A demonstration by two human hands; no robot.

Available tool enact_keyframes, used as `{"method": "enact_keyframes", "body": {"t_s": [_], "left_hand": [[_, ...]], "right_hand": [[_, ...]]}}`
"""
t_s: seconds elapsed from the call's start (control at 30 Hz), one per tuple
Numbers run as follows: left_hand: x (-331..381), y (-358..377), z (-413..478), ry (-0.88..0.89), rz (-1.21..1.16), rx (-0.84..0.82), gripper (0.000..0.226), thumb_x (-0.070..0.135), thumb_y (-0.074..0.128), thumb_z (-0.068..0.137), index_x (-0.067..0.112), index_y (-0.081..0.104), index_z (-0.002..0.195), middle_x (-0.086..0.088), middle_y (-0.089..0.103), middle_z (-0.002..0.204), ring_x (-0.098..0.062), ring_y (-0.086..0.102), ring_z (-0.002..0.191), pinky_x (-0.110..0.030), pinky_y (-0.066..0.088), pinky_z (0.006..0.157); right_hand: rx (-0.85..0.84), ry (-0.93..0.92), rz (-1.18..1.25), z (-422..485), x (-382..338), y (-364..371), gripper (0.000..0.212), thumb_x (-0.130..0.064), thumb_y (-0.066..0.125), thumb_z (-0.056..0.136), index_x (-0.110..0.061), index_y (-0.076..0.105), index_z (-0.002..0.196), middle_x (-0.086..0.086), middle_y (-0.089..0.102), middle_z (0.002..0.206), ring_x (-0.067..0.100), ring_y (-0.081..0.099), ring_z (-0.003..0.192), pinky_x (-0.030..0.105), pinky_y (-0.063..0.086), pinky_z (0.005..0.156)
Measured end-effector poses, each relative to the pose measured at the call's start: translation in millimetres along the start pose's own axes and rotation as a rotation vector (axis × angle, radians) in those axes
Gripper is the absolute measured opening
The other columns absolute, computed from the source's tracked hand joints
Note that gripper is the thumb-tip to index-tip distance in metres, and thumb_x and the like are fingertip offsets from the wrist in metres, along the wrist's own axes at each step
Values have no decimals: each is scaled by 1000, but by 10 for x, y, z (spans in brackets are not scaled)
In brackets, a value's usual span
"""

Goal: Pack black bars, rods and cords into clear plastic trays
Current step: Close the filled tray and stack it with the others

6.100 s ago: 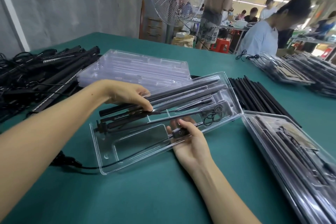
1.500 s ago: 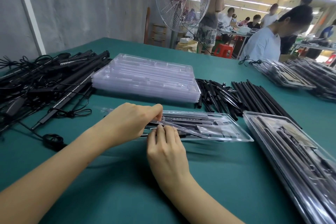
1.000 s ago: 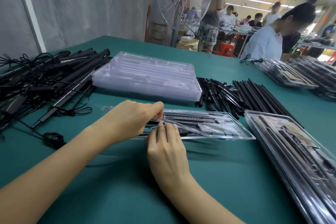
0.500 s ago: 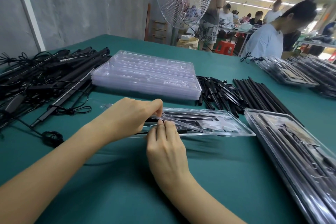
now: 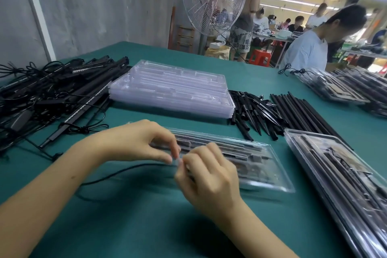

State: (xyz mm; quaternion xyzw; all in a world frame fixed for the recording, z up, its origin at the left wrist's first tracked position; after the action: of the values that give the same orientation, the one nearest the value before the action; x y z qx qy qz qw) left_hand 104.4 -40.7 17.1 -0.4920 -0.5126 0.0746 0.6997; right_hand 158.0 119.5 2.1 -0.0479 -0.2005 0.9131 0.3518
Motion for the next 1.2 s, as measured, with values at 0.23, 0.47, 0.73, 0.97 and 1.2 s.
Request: {"method": "enact_keyframes", "body": {"t_s": [0.23, 0.47, 0.73, 0.97, 1.2], "left_hand": [[-239, -218, -27, -50, 84, 412, 20, 17, 69, 85, 36, 70, 79, 22, 69, 80, 4, 63, 79, -10, 45, 71], [-365, -6, 90, -103, 263, 265, 14, 27, 65, 87, 40, 71, 85, 11, 57, 86, 3, 50, 83, -19, 40, 76], [-346, 135, 170, -93, 271, 256, 22, 28, 59, 90, 49, 65, 88, 14, 52, 91, 2, 42, 92, -30, 34, 89], [-334, 134, 229, -153, 419, 182, 32, 24, 48, 92, 53, 60, 88, 21, 48, 89, 5, 36, 88, -26, 27, 80], [-327, 81, 221, -154, 317, 122, 44, 15, 47, 91, 55, 62, 87, 19, 53, 94, 2, 43, 93, -24, 36, 86]], "right_hand": [[-573, 621, -66, -123, 629, 159, 17, -18, 49, 90, -7, 59, 83, 4, 56, 83, 22, 49, 85, 31, 39, 68], [-676, 512, -21, -212, 689, 225, 20, -16, 53, 91, -5, 70, 93, 6, 54, 90, 21, 46, 92, 27, 37, 84], [-728, 465, 86, -185, 665, 257, 17, -28, 61, 89, -27, 73, 101, -4, 57, 96, 18, 43, 95, 33, 34, 86], [-844, 462, -46, -202, 618, 343, 26, -43, 47, 94, -36, 65, 111, -7, 50, 106, 19, 38, 107, 32, 30, 89], [-934, 492, 0, -225, 605, 318, 54, -71, 46, 79, -34, 58, 116, -13, 39, 106, 12, 33, 111, 32, 21, 87]]}}
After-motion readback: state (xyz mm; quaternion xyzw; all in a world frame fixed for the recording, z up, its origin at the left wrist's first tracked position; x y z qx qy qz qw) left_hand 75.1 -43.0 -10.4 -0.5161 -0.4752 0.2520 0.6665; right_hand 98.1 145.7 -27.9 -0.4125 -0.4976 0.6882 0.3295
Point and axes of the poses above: each hand's wrist, its own z-axis towards the middle knuckle, its own y-axis out of the palm, x = y × z, the point moved 3 cm from there along z, towards the middle knuckle
